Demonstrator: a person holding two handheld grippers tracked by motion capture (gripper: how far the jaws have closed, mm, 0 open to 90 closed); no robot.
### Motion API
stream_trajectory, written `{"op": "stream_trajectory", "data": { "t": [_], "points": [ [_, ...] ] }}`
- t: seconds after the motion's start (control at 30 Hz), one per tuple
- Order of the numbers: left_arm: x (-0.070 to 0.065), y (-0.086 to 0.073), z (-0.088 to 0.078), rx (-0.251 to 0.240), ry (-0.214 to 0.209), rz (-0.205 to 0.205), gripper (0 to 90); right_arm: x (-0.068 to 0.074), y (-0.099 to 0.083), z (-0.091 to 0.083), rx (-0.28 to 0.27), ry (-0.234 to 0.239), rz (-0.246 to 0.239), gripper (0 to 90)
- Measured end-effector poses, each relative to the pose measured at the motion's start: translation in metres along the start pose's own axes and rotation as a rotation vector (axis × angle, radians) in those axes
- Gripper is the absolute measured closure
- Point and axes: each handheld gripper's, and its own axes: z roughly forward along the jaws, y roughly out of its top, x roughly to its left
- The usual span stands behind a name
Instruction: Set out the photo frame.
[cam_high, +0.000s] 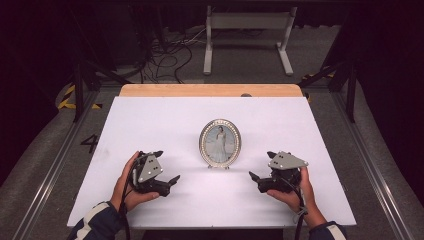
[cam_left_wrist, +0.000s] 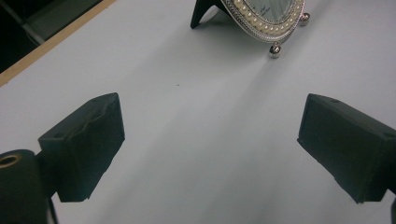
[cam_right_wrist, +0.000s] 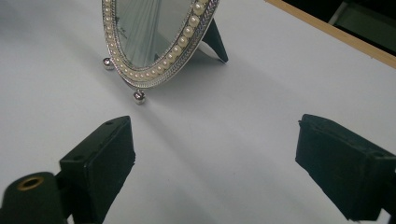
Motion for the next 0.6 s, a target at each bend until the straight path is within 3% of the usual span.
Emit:
{"op": "stream_trajectory", "data": {
  "t": [0.6],
  "points": [
    [0.011,-0.029,-0.03,0.012,0.026,-0.039,7.4,-0.003,-0.017,-0.01,0.024,-0.059,-0.021,12.1]
  ]
}}
